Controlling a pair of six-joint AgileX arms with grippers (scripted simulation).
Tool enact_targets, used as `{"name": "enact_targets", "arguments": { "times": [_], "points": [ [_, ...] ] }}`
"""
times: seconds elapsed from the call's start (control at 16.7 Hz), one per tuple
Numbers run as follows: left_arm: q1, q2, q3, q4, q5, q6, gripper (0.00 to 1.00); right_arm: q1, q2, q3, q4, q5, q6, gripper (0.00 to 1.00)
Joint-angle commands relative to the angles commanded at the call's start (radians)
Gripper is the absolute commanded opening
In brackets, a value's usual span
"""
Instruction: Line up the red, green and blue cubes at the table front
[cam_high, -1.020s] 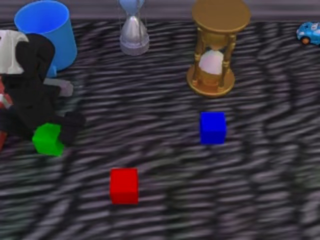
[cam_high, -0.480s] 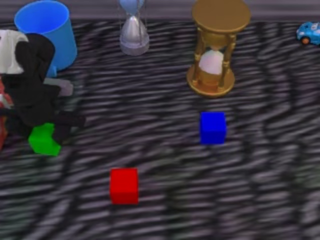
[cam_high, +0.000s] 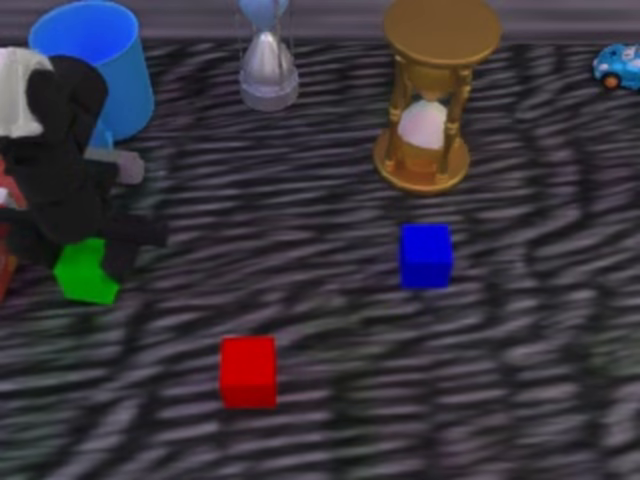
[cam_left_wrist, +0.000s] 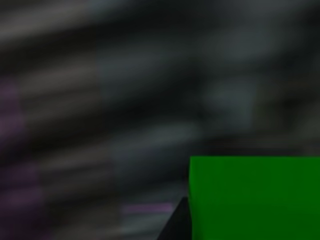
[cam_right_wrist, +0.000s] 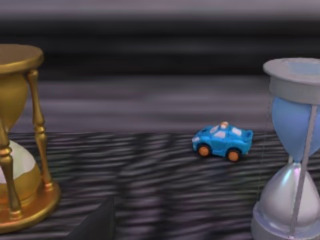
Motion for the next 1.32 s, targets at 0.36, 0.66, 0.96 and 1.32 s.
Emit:
{"name": "enact_targets", "arguments": {
  "times": [0.36,0.66,0.96,1.32],
  "points": [
    [0.014,-0.086,0.110,-0.203,-0.001,-0.002,0.00,0.000,0.000,0.000,0.000,0.000,0.000,1.00],
    [0.007,-0.086,0.112,-0.206,-0.001,-0.002,0.00,0.000,0.000,0.000,0.000,0.000,0.000,1.00],
    [-0.131,-0.055,0.163,-0.238,-0.006,-0.165,0.00,0.000,0.000,0.000,0.000,0.000,0.000,1.00],
    [-0.456,-0.014,0.247,-0.301,-0.013,-0.590,0.00,0.000,0.000,0.000,0.000,0.000,0.000,1.00]
  ]
}}
